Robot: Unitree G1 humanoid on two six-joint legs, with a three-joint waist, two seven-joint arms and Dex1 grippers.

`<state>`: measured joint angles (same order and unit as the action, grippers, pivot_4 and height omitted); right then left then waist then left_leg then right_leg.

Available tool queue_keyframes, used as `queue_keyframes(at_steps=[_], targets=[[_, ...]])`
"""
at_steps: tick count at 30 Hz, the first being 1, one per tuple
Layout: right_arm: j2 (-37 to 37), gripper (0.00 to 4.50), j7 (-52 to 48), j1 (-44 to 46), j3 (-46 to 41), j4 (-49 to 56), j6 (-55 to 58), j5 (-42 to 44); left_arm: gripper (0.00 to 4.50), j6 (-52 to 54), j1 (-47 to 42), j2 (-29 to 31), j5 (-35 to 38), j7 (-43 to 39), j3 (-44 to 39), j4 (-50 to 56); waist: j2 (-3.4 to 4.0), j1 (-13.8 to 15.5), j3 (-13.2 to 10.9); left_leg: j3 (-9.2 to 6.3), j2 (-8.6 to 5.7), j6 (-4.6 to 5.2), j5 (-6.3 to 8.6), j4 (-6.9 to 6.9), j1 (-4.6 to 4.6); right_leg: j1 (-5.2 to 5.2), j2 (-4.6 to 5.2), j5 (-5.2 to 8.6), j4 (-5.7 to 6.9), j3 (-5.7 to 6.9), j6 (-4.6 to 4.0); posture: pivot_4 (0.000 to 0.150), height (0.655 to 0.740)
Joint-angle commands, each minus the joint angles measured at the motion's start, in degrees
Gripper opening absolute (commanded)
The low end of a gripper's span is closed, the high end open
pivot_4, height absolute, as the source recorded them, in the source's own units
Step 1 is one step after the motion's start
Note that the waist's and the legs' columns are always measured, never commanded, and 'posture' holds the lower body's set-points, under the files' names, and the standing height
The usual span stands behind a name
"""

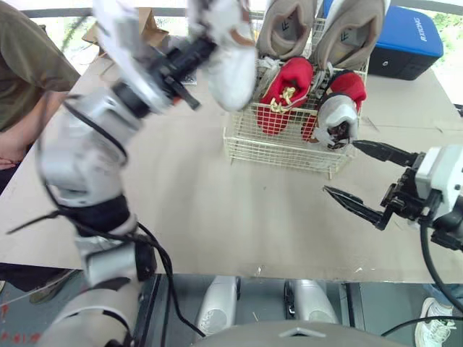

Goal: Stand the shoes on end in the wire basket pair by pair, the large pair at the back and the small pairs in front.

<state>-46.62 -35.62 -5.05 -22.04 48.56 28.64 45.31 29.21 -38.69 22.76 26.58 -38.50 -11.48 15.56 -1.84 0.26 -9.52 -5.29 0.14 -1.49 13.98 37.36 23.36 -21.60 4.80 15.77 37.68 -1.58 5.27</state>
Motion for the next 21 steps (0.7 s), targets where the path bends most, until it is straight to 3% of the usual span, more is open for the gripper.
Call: queue_keyframes(at_steps=[1,4,8,15,21], targets=[[-0.37,4.50,-0.20,-0.73,-4.00,2.68,-0.60,2.52,0.01,-29.88,3.24,-3.20,-13.99,1.44,6.68,-4.29,0.00,-0.32,0.00,0.01,0.01,0.02,0.01,-0.01,0.00,0.00,-0.03,0.00,-0.02,-0.01,-0.01,0.150,0.7400],[-1.17,4.50,0.27,-1.35,-5.41,3.95,0.09,3.68,0.01,-47.44,4.53,-5.69,-22.38,5.94,9.41,-13.30,0.00,-0.39,0.00,0.07,0.00,0.19,0.11,-0.02,-0.02,0.02,-0.01,0.00,-0.05,-0.05,-0.01,0.150,0.7400],[-2.32,4.50,1.43,-2.24,-7.72,4.91,1.41,5.41,0.01,-62.36,5.31,-6.96,-29.19,10.75,11.56,-23.02,-0.01,-0.38,0.00,0.07,-0.01,0.24,0.14,0.00,-0.03,0.05,0.00,0.00,-0.07,-0.04,0.00,0.150,0.7400],[-2.94,4.50,3.97,-4.74,-11.38,6.83,2.78,6.91,0.01,-70.02,8.68,-7.55,-31.38,13.88,13.51,-26.54,-0.01,-0.40,0.00,0.05,-0.02,0.25,0.14,-0.01,-0.03,0.05,0.00,-0.01,-0.05,-0.02,0.01,0.150,0.7400],[-1.63,4.50,2.16,-11.70,-17.16,6.97,2.12,6.49,0.01,-67.85,14.17,-8.49,-31.47,16.93,13.91,-26.55,-0.01,-0.32,0.01,0.07,-0.01,0.26,0.15,-0.06,-0.23,0.21,0.00,0.00,-0.07,-0.04,0.02,0.150,0.7400]])
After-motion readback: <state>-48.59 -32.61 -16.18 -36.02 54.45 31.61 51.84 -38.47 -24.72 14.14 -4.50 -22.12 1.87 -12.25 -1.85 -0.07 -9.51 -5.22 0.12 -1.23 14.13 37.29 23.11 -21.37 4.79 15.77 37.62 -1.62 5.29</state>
